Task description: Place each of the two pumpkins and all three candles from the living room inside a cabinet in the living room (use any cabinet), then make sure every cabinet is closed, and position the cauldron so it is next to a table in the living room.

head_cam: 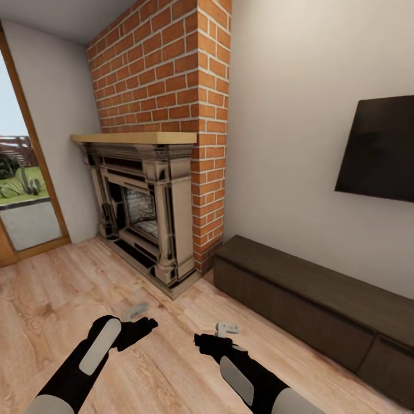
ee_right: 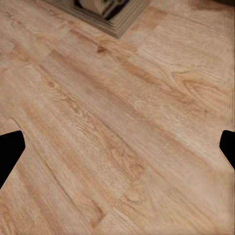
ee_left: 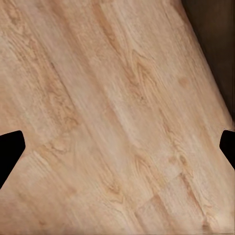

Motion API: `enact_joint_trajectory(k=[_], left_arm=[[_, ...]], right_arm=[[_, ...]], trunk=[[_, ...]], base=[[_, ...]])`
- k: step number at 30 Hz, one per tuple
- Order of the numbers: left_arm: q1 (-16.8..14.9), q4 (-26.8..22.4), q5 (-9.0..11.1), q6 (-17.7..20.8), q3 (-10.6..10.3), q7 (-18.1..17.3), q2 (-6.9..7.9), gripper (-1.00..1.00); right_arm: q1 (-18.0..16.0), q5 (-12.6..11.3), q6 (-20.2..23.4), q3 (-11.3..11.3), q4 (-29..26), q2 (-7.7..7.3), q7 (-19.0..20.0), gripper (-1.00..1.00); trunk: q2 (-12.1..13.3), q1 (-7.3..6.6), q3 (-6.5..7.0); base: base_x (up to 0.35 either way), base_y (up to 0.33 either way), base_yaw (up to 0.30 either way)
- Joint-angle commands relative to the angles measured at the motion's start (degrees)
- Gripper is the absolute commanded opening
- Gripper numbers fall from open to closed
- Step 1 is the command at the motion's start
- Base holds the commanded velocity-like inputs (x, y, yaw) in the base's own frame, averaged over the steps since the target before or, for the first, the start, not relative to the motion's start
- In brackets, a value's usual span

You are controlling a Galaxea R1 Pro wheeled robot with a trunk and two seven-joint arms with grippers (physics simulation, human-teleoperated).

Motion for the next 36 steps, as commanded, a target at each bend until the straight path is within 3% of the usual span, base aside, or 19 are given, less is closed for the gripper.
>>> enact_joint_trajectory(k=[1, 36], left_arm=[[-0.03, -0.1, 0.61, -0.01, -0.15, 0.59, 0.07, 1.0], [-0.03, -0.1, 0.61, -0.01, -0.15, 0.59, 0.07, 1.0]], right_arm=[[-0.08, -0.31, 0.12, 0.33, -0.08, -0.03, -0.45, 1.0], [-0.08, -0.39, 0.12, 0.3, 0.01, -0.03, -0.5, 1.0]], trunk=[[-0.04, 0.0, -0.06], [-0.04, 0.0, -0.06]], base=[[0.0, 0.0, -0.27], [0.0, 0.037, -0.28]])
